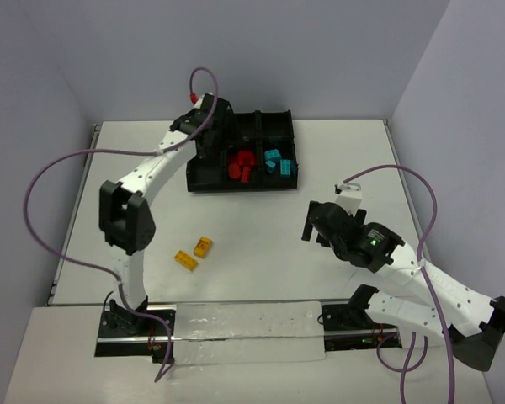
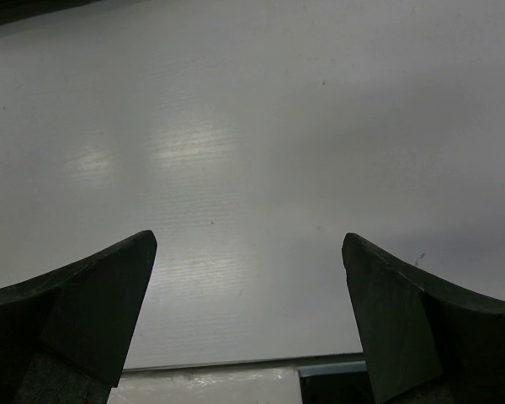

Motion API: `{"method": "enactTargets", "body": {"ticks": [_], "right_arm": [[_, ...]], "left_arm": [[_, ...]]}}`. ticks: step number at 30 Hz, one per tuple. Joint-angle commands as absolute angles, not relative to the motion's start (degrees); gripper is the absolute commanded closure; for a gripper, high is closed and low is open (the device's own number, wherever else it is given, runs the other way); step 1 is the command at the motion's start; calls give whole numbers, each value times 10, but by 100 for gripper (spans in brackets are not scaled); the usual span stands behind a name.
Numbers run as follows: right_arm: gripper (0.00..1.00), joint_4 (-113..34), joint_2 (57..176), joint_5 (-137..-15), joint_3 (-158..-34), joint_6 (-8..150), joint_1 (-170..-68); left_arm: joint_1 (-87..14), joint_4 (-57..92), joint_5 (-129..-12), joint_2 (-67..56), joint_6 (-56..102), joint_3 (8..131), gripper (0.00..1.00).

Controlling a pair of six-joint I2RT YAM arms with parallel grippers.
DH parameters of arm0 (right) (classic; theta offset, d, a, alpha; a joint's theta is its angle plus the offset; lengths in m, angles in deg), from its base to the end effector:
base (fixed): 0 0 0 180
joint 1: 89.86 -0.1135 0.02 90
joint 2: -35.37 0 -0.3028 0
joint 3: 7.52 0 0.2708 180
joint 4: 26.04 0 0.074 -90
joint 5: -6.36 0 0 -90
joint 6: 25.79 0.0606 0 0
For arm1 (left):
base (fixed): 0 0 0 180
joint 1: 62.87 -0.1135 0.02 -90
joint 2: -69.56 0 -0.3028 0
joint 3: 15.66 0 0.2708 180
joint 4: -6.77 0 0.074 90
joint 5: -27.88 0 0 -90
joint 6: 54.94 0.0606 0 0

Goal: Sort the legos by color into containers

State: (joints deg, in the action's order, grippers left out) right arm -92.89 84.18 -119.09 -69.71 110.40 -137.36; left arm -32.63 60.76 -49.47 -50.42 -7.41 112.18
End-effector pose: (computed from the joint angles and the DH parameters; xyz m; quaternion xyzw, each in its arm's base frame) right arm 0.1323 0.0924 0.3049 0.0851 0.9056 0.0200 0.4151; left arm 0.4661 -0.2564 0.3168 -0.1391 0.9123 -0.1378 0.3596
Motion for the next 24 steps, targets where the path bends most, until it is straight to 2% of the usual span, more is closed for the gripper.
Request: {"method": "enactTargets", "body": {"ticks": [1,7,12,18,24], "right_arm": [[1,-910,831,-1197,-687,1108,-1378],[1,-888,840,-1186,-678,1105,-1381],[1,-885,851,-1187,-680,1099,-1383],[1,-887,850,-1190,-684,1097,-1384],[1,-902,841,-1194,-678,1101,-1384]], "left_arm": [[-324,603,-448,-339,-68,988,4],[-296,600,-432,-185,-79,741,12],[-239,588,-463,-158,-58,603,9],[-194,620,-438,-188,-77,566,1],[-194,594,-471,-225,-64,550,3]]}}
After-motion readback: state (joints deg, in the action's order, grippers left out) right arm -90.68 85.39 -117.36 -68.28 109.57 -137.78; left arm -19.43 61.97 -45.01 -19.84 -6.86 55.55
